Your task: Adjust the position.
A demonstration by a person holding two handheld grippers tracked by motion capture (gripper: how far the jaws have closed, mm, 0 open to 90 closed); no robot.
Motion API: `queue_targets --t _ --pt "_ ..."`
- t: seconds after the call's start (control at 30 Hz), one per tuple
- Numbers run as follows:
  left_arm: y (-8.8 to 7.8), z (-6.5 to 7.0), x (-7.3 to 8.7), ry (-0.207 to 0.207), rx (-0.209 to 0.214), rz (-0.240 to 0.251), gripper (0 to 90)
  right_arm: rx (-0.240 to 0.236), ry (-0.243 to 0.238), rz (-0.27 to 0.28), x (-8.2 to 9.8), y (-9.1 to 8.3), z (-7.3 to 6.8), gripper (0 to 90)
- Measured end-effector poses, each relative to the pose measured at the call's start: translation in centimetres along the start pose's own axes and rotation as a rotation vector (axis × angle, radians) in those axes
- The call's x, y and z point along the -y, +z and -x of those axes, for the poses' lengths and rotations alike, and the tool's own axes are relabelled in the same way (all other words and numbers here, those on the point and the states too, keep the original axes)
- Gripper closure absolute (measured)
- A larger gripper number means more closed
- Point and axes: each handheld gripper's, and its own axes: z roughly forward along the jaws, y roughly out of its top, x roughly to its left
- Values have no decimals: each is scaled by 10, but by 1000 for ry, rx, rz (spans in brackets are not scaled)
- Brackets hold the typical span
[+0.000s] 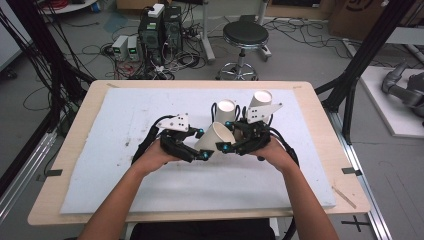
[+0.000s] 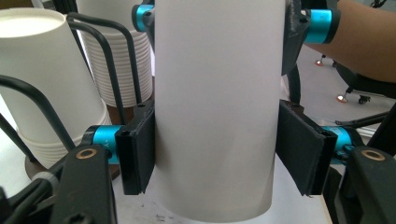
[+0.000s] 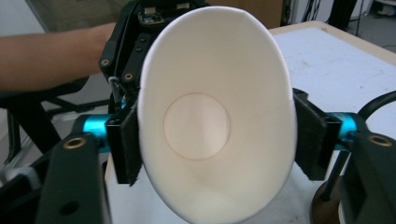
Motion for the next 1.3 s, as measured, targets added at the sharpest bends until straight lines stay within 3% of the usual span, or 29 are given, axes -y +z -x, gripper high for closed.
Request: queue_targets --t 0.07,0.13,0.23,0.37,0.47,0.7,0.97,1.07,1.3 --pt "-1 0 0 -5 -2 15 347 6 8 11 0 0 -1 275" --pt "-5 -2 -1 -7 -4 41 352 27 24 65 -2 -3 -2 234" --pt "-14 -4 -3 -23 -9 112 353 36 43 118 -2 -8 0 220" --pt "-14 -3 -3 -17 -5 112 353 21 70 154 0 -11 1 220" --pt "-11 -2 -3 -16 5 104 352 7 57 164 -1 -8 0 241" --pt "-5 -1 -1 -10 4 71 359 10 13 134 -2 -7 -2 337" --pt "-1 0 -1 -24 -8 46 322 16 7 123 -2 -6 -3 334" --pt "1 2 0 -12 -21 16 301 27 1 101 -2 -5 -3 330" --pt "5 1 1 -8 -26 -5 321 37 -22 59 -3 1 -6 320"
